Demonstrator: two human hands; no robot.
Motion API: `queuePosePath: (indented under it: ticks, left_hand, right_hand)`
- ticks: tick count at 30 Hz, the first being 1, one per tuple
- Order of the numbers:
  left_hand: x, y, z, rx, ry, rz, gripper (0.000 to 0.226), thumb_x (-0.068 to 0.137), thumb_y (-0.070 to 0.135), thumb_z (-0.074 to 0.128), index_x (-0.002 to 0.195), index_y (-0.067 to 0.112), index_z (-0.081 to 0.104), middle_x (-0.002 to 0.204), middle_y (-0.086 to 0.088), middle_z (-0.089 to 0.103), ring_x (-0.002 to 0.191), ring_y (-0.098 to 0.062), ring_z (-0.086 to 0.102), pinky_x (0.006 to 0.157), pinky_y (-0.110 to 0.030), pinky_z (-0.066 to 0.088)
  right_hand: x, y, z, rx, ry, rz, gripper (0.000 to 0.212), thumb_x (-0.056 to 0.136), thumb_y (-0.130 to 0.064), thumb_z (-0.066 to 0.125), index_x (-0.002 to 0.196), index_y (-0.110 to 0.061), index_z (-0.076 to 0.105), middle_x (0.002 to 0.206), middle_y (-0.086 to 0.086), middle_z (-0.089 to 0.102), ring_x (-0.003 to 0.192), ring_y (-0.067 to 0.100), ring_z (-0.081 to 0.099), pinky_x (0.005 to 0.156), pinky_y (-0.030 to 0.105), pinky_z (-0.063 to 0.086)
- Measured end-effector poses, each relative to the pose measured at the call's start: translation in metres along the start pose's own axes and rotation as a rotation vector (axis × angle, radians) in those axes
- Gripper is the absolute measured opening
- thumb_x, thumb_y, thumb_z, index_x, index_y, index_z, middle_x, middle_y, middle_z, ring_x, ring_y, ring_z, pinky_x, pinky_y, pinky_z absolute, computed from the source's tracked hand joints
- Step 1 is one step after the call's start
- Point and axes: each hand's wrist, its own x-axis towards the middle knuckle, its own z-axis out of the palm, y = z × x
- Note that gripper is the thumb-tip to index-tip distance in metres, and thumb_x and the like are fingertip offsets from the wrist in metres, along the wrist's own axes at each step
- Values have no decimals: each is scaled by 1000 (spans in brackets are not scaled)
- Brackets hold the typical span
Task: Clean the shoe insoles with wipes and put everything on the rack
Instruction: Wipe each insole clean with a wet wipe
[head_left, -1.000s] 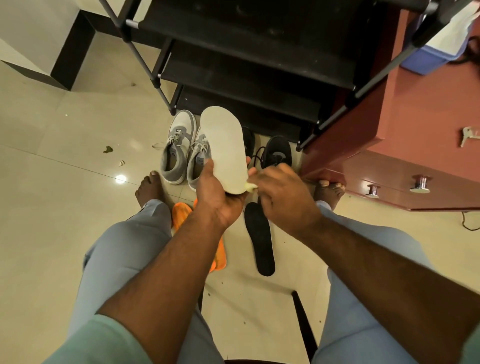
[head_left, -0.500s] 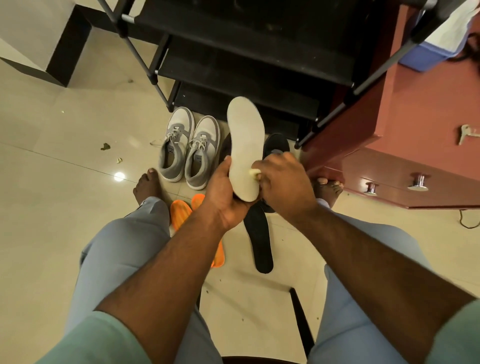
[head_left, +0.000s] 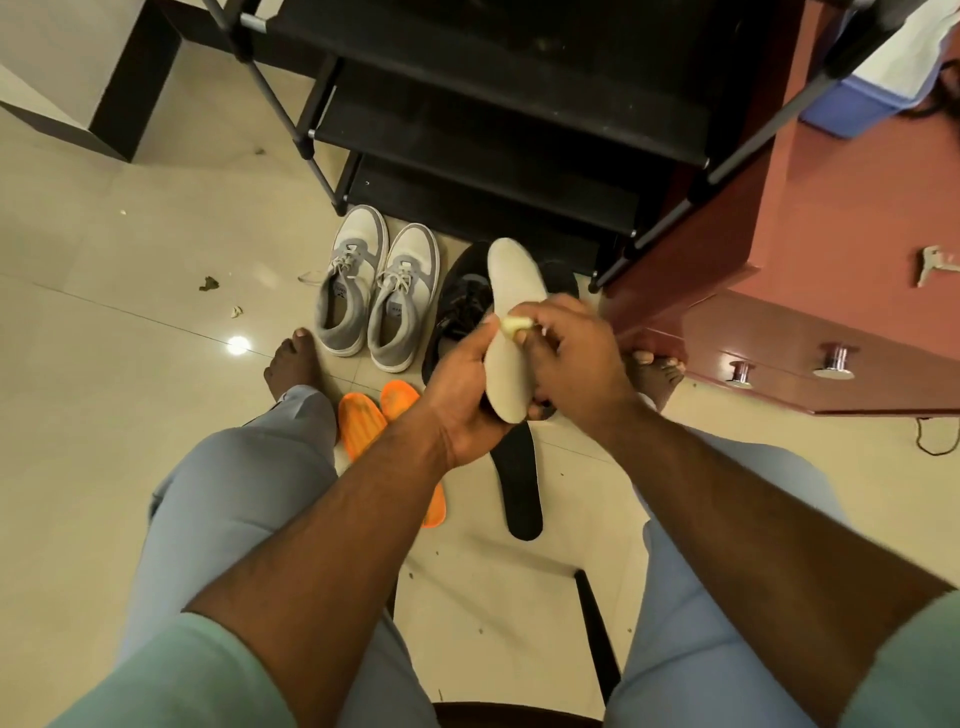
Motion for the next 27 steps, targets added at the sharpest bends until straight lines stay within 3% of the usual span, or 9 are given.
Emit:
queuePosePath:
  ticks: [2,5,7,10,14,18,23,25,27]
  left_hand:
    - [2,3,-6,-4,3,46,42,104,46,33,137,28,52,101,-10,67,71,-23,61,58,-31,45]
    - [-3,-4,-6,123,-16,-23,43,103,39,44,145,48,37,106,-15,59,75,-30,60,65,-40,56]
    - [-5,-14,-6,217,36,-87,55,99,34,55,145,51,32,114,-16,56,85,-33,63,78,-53,59]
    - [5,-35,-24,299,304,-96,77,89,28,70,147,47,24,117,-10,61,102,-33,63,87,-57,55]
    - [27,-68,-63,513,707,-100,92,80,27,78,151,30,20,126,-4,56,119,-33,56,95,-48,49]
    - [54,-101,-106,834,936,-221,102,73,27,82,150,26,16,138,-17,46,124,-42,48,103,-50,44]
    - [77,-149,-133,940,942,-334,105,79,26,77,153,30,3,140,-19,35,123,-48,46,102,-51,42]
    - [80,-171,-136,934,936,-414,113,81,27,77,155,33,-8,144,-17,30,125,-48,46,99,-52,43]
    - [81,-193,-138,921,937,-455,115,82,29,76,154,38,-14,146,-15,29,127,-47,46,96,-52,45]
  right_hand:
    - [-6,0,6,14,-33,-37,25,91,-9,56,113,-13,66,112,4,60,106,20,53,90,33,48]
    - [18,24,11,-11,30,190,27,91,-6,54,114,-12,66,113,6,64,104,23,59,91,32,49]
    - [30,42,16,-1,14,321,28,90,-4,53,113,-12,67,110,7,66,100,23,62,85,29,49]
    - [31,62,33,7,-40,433,27,90,-7,54,113,-14,67,108,3,66,99,19,60,83,26,46]
    - [24,74,71,1,-154,476,24,89,-11,59,110,-14,69,110,8,67,103,24,60,88,28,46]
    - [15,85,113,-31,-280,410,24,89,-11,60,112,-12,68,113,8,66,107,24,58,91,28,44]
    - [3,111,155,-40,-354,427,22,88,-9,60,109,-9,69,107,9,68,101,23,61,77,21,42]
    - [-3,124,171,-40,-370,462,20,87,-10,61,104,-11,70,103,9,69,99,25,61,79,27,46]
    - [-12,136,182,-40,-385,520,23,88,-10,61,109,-13,69,108,8,68,102,24,61,81,24,43]
